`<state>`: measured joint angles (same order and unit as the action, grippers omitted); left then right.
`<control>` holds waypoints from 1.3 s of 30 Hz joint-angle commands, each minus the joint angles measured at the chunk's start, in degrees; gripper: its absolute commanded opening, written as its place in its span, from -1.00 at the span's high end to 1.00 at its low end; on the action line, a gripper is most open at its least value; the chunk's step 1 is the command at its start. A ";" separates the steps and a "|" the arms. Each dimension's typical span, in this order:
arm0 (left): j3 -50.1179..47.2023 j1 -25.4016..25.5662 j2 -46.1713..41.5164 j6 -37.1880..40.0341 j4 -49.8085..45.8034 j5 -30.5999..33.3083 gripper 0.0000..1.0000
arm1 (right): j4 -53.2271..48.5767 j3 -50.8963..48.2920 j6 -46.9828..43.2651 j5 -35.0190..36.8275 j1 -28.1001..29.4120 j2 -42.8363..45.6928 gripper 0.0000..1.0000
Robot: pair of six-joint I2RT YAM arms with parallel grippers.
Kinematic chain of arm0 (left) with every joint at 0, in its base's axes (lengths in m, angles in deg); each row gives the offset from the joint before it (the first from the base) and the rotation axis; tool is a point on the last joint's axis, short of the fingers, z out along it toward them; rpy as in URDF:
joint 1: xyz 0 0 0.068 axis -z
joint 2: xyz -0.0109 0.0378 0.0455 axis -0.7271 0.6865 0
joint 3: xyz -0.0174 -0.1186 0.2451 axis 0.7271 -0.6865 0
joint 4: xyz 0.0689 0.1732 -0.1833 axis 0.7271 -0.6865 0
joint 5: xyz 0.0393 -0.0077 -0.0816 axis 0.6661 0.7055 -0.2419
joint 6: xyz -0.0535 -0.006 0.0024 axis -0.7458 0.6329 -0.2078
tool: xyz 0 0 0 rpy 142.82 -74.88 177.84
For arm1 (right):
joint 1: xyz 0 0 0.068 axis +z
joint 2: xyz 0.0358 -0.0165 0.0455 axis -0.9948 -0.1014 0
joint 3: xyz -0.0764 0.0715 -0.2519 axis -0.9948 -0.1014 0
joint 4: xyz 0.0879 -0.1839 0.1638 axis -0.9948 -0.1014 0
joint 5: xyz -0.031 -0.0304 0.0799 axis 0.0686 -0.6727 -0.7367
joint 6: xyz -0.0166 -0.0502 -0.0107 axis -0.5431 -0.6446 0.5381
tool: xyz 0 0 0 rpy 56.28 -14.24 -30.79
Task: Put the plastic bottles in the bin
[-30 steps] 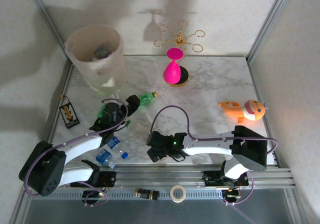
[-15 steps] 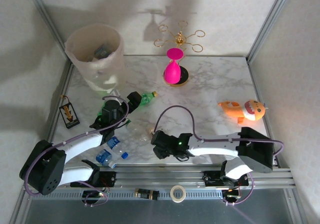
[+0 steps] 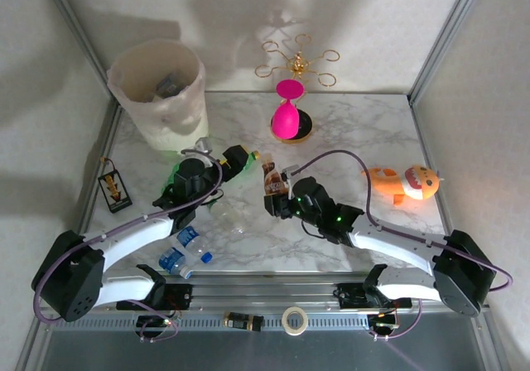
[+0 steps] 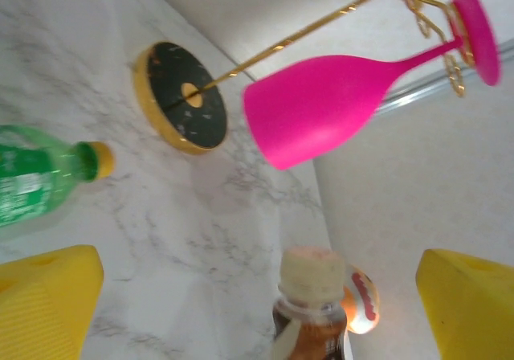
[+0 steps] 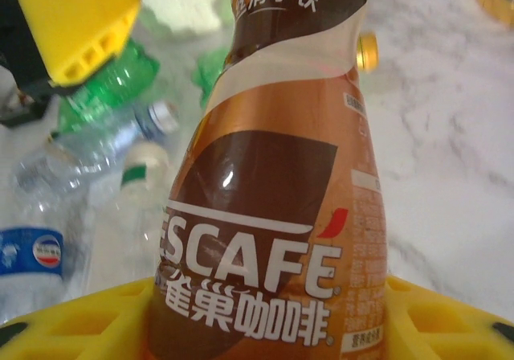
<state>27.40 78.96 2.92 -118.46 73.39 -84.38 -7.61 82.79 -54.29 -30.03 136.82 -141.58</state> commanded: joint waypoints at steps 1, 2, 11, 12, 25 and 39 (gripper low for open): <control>4.21 1.62 1.88 2.28 -0.24 -2.50 -0.99 | 10.89 1.54 -4.13 -2.67 -1.76 -1.70 -0.08; 4.79 1.98 2.19 2.39 0.13 -2.99 -0.99 | 11.02 2.35 -4.79 -3.02 -2.13 -2.48 -0.09; 6.26 5.17 4.77 3.66 2.45 -4.96 -0.83 | 18.60 5.57 -6.91 -7.19 -2.77 -7.10 -0.08; 6.57 5.28 5.08 3.88 2.28 -5.41 -0.78 | 19.79 5.31 -6.85 -7.96 -2.74 -7.14 -0.09; 7.30 5.57 6.14 4.81 1.71 -5.56 -0.07 | 22.47 4.23 -6.35 -10.04 -2.73 -7.23 -0.12; 12.40 2.76 2.51 11.57 -5.42 -0.49 0.18 | 21.98 1.23 -3.12 -8.75 -2.72 -4.71 -0.80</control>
<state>36.51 83.25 7.91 -110.86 70.88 -86.87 11.99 85.81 -58.61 -38.86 133.72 -148.69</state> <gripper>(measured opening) 0.514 0.893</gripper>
